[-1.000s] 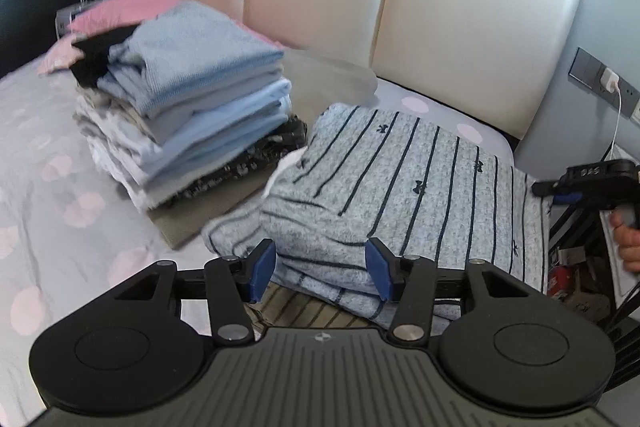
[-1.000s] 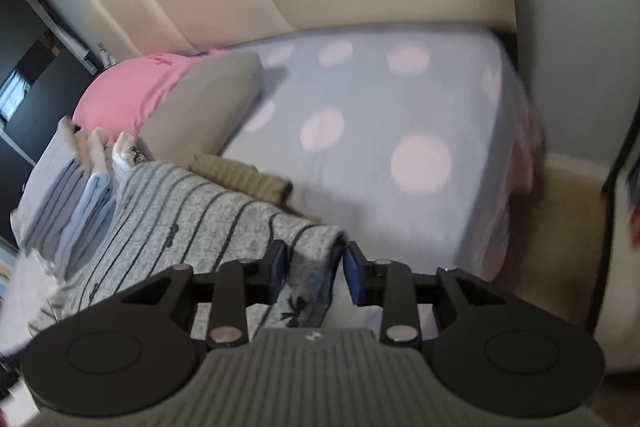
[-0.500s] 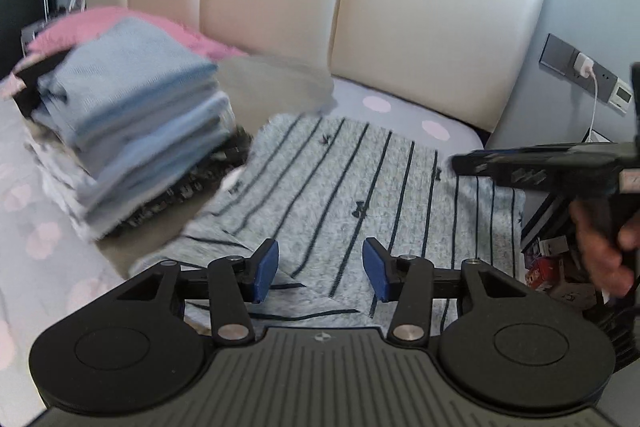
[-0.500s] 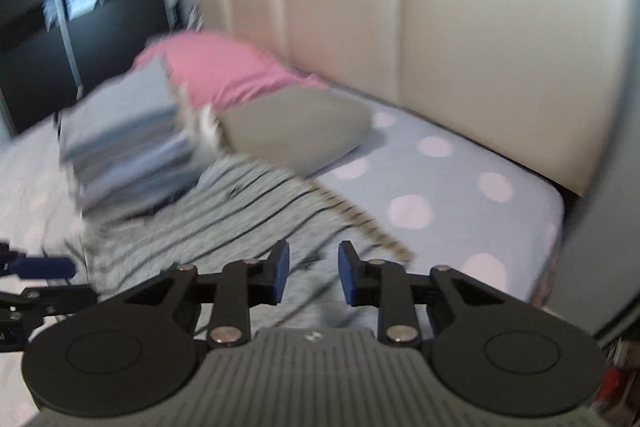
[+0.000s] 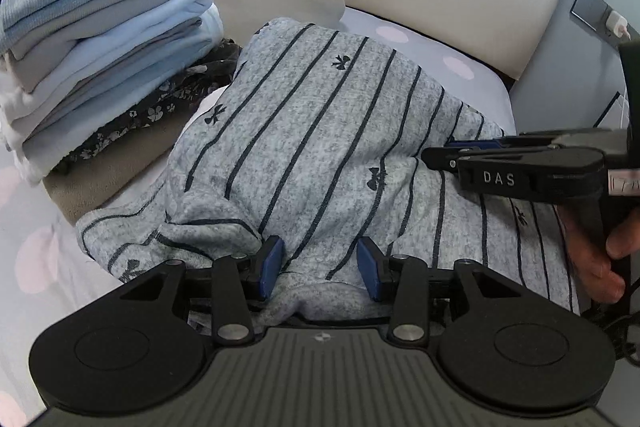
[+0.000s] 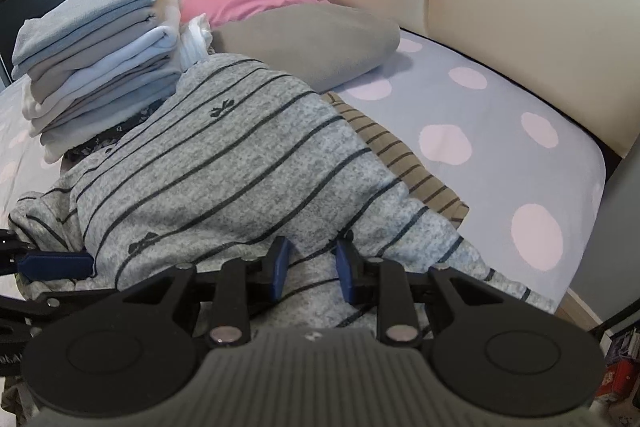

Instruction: Fold clothes

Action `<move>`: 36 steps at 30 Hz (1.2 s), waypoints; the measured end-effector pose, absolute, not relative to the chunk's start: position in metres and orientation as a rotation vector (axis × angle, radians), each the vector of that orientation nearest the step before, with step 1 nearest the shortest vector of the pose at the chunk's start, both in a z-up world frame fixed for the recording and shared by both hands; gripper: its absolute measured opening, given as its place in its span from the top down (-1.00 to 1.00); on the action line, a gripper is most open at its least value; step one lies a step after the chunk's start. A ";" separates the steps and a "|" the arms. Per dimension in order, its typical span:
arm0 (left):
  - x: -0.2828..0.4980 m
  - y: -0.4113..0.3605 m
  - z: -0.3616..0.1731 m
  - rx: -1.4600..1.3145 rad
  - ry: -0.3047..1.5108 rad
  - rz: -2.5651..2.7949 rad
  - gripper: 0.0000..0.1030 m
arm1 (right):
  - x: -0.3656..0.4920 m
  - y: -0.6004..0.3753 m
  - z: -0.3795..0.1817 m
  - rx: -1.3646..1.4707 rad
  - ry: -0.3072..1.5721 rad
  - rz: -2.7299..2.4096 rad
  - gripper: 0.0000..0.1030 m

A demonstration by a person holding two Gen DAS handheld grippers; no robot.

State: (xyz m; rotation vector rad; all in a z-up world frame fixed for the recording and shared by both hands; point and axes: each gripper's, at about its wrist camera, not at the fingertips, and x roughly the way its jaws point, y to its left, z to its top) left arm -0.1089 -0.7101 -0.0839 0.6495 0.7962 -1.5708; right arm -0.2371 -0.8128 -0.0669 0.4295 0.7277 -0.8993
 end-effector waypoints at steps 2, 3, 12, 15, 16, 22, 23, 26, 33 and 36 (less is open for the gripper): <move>-0.106 -0.705 -0.075 0.635 0.793 -1.574 0.24 | -0.234 -0.811 -0.059 0.424 0.746 -0.905 0.45; -0.105 -0.702 -0.070 0.624 0.791 -1.572 0.24 | -0.233 -0.808 -0.053 0.411 0.750 -0.905 0.45; -0.124 -0.655 -0.031 0.552 0.693 -1.653 0.11 | -0.256 -0.756 -0.025 0.328 0.719 -0.850 0.25; -0.140 -0.654 -0.041 0.621 0.676 -1.671 0.11 | -0.261 -0.741 -0.033 0.306 0.750 -0.826 0.25; -0.143 -0.654 -0.048 0.637 0.680 -1.664 0.11 | -0.262 -0.736 -0.035 0.299 0.760 -0.818 0.25; -0.142 -0.657 -0.082 0.672 0.724 -1.639 0.12 | -0.269 -0.726 -0.069 0.311 0.803 -0.795 0.26; -0.142 -0.656 -0.085 0.664 0.723 -1.640 0.12 | -0.269 -0.726 -0.076 0.315 0.805 -0.796 0.26; -0.141 -0.657 -0.083 0.651 0.724 -1.636 0.12 | -0.268 -0.726 -0.078 0.309 0.807 -0.807 0.26; -0.122 -0.648 -0.045 0.597 0.670 -1.673 0.12 | -0.281 -0.731 -0.038 0.363 0.727 -0.792 0.25; -0.104 -0.655 -0.026 0.566 0.630 -1.641 0.11 | -0.276 -0.749 -0.015 0.359 0.680 -0.805 0.25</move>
